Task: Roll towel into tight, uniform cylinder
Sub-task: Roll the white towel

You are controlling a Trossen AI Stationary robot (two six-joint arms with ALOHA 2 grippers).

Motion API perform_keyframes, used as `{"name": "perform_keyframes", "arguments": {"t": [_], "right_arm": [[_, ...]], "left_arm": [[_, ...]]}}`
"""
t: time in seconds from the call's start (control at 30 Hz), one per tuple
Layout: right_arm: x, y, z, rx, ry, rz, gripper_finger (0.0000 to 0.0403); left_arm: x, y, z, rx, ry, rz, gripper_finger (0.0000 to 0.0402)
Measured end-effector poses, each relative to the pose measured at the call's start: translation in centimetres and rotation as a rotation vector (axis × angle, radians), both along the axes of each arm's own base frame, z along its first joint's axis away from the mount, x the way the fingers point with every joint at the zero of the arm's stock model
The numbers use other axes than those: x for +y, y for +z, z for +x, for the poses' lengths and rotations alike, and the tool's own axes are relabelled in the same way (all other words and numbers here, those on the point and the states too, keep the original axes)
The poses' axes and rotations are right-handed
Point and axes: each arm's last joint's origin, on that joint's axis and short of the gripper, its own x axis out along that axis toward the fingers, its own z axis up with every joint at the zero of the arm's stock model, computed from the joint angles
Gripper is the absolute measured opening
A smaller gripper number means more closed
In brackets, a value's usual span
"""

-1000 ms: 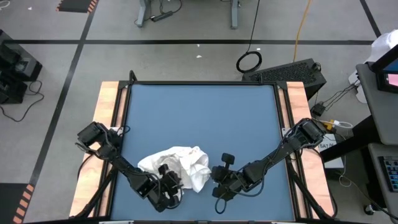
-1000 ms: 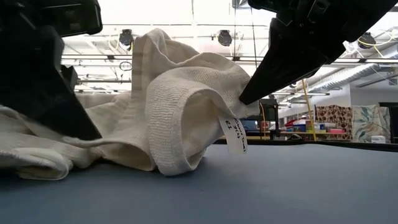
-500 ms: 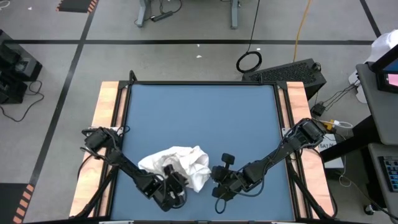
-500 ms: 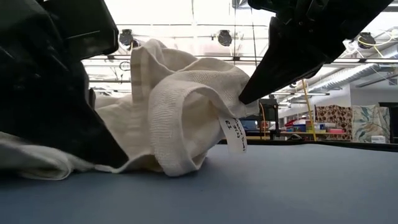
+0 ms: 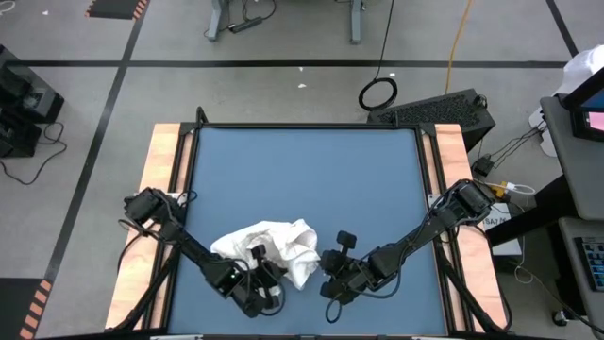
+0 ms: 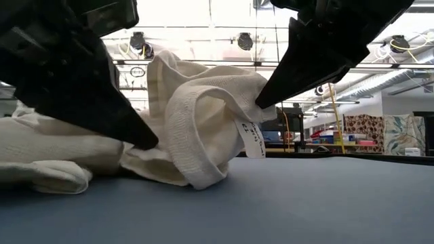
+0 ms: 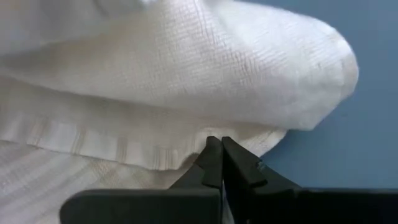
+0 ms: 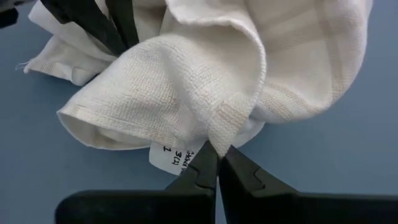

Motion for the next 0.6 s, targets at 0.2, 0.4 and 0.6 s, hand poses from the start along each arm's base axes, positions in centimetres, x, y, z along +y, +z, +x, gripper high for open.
{"name": "perform_keyframes", "arguments": {"t": [0.2,0.4,0.6], "right_arm": [[-0.2,0.0,0.2,-0.014,-0.024,0.016,0.0000],[-0.4,0.2,0.6,-0.045,-0.031,0.035,0.0000],[-0.4,0.3,0.6,-0.054,-0.042,0.017,0.0000]], "left_arm": [[-0.1,0.1,0.0,-0.015,0.005,0.000,0.0003],[0.1,0.6,0.6,-0.039,0.030,-0.004,0.0002],[-0.4,0.8,0.7,-0.035,0.022,-0.085,0.0023]]}}
